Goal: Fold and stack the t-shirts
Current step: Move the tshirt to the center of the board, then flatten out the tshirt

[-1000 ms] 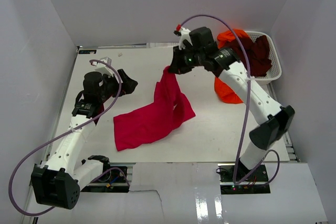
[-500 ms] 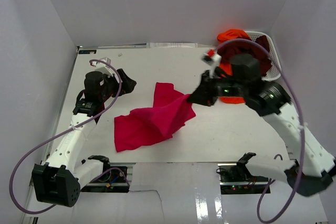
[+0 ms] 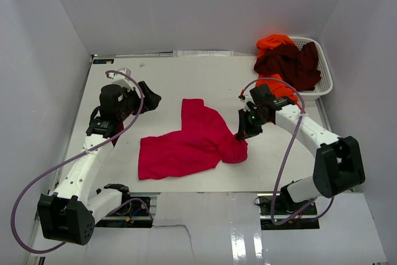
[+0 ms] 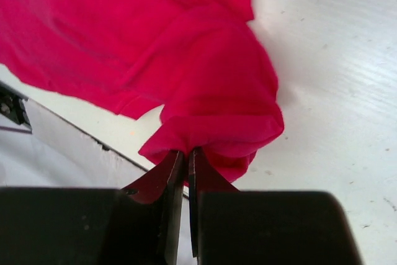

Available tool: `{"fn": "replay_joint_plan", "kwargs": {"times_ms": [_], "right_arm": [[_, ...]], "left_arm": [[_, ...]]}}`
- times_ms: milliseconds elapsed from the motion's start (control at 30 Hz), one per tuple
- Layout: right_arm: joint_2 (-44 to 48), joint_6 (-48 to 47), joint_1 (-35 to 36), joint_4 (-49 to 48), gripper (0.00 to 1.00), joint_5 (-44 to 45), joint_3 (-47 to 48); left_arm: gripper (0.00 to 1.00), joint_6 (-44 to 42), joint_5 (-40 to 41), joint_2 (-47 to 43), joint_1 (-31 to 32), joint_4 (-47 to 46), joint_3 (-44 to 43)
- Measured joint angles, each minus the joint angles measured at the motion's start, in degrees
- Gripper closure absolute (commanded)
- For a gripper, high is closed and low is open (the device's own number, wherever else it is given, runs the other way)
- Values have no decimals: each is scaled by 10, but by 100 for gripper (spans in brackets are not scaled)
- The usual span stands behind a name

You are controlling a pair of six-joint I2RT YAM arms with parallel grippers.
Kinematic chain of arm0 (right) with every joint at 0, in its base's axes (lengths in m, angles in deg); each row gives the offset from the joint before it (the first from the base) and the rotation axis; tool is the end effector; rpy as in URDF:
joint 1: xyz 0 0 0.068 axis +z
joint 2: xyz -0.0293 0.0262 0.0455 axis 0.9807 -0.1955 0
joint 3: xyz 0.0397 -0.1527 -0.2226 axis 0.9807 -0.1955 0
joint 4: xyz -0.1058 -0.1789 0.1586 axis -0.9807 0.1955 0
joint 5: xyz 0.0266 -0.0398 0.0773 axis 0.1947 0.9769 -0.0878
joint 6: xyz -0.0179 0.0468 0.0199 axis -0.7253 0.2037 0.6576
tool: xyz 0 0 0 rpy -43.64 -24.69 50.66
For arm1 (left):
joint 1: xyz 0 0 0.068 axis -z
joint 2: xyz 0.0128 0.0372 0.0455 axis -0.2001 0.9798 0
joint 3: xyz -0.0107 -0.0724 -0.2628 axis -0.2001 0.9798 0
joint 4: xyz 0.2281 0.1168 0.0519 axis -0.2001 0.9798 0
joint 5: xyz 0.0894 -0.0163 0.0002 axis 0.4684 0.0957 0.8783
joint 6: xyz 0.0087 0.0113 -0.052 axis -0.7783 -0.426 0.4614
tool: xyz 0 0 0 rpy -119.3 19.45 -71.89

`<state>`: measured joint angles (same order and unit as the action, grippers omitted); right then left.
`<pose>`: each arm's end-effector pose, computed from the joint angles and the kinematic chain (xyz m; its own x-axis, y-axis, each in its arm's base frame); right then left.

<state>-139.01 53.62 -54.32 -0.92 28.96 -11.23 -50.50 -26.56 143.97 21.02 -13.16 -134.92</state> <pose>0.2470 0.1252 0.2374 -0.9188 -0.1798 -0.3515 -0.3198 0.8610 0.3955 0.2323 -0.0458 0.3081 -0.5144 -0.3429 -0.7860 0.1294 0.8750 -0.4665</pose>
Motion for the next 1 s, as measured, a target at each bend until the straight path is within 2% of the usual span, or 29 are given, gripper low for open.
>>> {"fn": "replay_joint_plan", "kwargs": {"times_ms": [100,267,367,467,500,533,567,600,633,800,1000], "right_arm": [[-16,1,-15,-20,92,10,6],[-37,7,-51,-49,92,-15,79],[-34,24,-103,-76,92,-23,98],[-33,31,-160,-88,90,13,85],[-33,31,-171,-89,71,28,73],[-34,34,-177,-85,58,41,61],[-36,32,-177,-83,42,52,50],[-38,30,-175,-79,6,62,36],[-39,32,-172,-76,10,70,26],[-15,19,-156,-58,10,120,-21],[85,25,-86,-23,8,192,-38]], "left_arm": [[2,0,0,0,0,0,0],[2,0,-2,0,0,0,0],[2,0,-2,0,0,0,0],[2,0,-2,0,0,0,0],[2,0,-2,0,0,0,0],[2,0,-2,0,0,0,0],[2,0,-3,0,0,0,0],[2,0,-3,0,0,0,0],[2,0,-4,0,0,0,0],[2,0,-8,0,0,0,0],[2,0,-12,0,0,0,0]]}}
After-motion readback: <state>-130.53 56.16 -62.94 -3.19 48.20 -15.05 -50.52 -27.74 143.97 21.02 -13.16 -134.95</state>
